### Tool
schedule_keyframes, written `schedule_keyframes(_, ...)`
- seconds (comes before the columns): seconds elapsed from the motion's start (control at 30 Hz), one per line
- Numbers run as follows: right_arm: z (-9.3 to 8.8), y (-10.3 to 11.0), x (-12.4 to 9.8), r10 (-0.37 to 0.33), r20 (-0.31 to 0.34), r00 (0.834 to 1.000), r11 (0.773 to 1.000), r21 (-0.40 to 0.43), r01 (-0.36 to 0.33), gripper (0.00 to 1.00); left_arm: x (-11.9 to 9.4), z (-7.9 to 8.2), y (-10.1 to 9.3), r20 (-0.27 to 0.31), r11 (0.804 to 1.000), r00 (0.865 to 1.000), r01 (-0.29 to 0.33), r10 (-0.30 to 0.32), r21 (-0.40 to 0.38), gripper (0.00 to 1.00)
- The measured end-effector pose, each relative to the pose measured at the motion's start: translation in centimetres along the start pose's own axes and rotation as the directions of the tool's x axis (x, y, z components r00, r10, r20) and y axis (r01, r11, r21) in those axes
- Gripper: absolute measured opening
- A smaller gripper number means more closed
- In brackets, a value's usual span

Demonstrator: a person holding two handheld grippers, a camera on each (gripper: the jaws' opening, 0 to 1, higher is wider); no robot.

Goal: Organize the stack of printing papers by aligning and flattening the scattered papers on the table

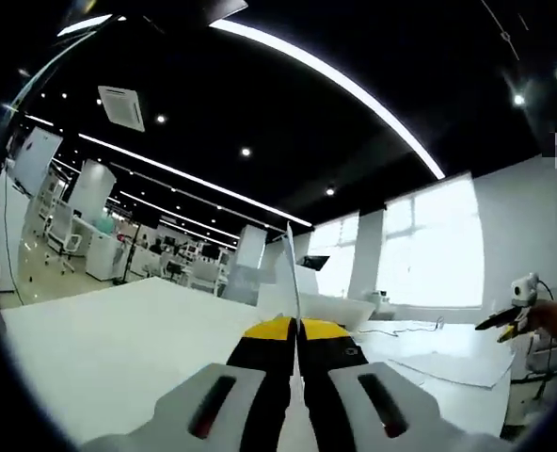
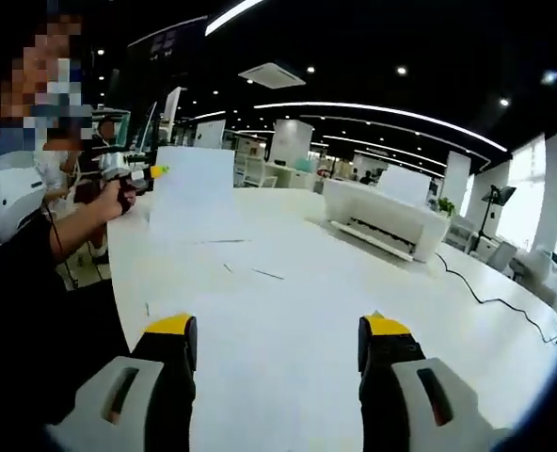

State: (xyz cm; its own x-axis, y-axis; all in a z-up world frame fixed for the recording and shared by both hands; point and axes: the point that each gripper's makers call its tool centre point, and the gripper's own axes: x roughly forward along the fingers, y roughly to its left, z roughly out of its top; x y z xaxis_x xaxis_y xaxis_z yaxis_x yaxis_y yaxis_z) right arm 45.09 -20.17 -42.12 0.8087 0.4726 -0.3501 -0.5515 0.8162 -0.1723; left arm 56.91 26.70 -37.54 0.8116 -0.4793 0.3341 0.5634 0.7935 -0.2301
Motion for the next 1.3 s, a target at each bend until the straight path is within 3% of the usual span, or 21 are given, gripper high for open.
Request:
schedule_keyframes(0.27, 0.6, -2.7, 0.7, -0.025, -0.012, 1.000, 0.999, 0.022, 0.025, 0.66, 0.4, -0.9, -0.4, -0.041, 1.000, 0.999, 0.011, -0.010, 0.011, 0.06)
schedule_keyframes(0.83, -0.2, -5.4, 2.1, -0.029, -0.037, 0.999, 0.999, 0.037, 0.030, 0.66, 0.8, -2.2, 0.0, -0.110, 0.999, 0.994, -0.013, 0.016, 0.031, 0.07)
schedule_keyframes(1.3, -0.6, -7.3, 2.9, -0.042, -0.063, 0.997, 0.998, 0.048, 0.045, 0.66, 0.8, -2.4, 0.0, -0.123, 0.998, 0.992, -0.014, 0.022, 0.065, 0.06)
